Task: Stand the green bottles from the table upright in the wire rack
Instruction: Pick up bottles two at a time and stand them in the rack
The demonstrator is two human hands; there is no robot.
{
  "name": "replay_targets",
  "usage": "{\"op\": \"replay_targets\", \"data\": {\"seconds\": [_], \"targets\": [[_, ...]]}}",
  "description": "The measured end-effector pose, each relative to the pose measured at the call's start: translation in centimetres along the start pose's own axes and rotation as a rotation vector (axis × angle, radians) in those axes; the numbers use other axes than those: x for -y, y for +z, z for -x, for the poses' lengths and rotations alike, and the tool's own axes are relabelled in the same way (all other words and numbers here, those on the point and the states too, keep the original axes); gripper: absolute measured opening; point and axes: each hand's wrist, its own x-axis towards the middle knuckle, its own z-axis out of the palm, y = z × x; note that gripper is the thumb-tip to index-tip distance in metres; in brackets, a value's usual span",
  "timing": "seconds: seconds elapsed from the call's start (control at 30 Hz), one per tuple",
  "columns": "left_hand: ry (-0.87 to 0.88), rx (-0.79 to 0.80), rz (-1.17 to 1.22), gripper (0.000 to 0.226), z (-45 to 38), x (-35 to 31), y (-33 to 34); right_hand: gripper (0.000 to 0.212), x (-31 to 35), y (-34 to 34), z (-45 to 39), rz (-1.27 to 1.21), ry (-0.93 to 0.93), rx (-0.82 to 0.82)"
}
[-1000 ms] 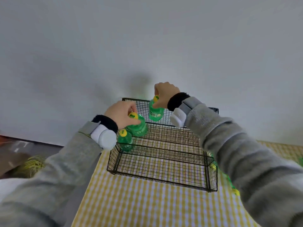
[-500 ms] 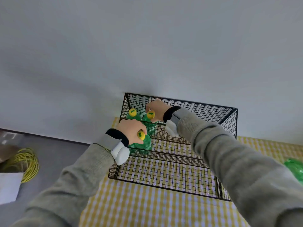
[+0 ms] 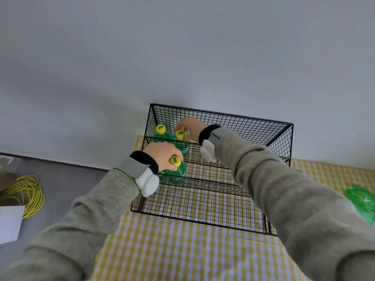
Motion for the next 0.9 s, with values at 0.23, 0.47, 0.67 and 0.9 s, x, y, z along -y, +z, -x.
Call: {"op": "replay_targets", "data": {"seconds": [0.23,0.47,0.67,0.9], "targets": [[-0.041,-0.004,0.041,0.048,1.3,0.1,0.3,0.052,-1.1,0.0,2.3,-0.038,0.064,-0.013],[-0.094,-0.082,-0.030,0.047,3.0,-3.0,-1.5,0.038,-4.1,-0.8,10.9,-0.140,0.153,-0.220],[0.060,-0.120,-0.084,0.039,2.7,-10.8,-2.4,0.029,-9.7,0.6,21.9,-0.217,0.330,-0.378],[0.279,-0.068,-0.092,0.032,0.9,-21.8,-1.4,0.032,-18.6,5.9,37.8,-0.361,0.719,-0.348]]}}
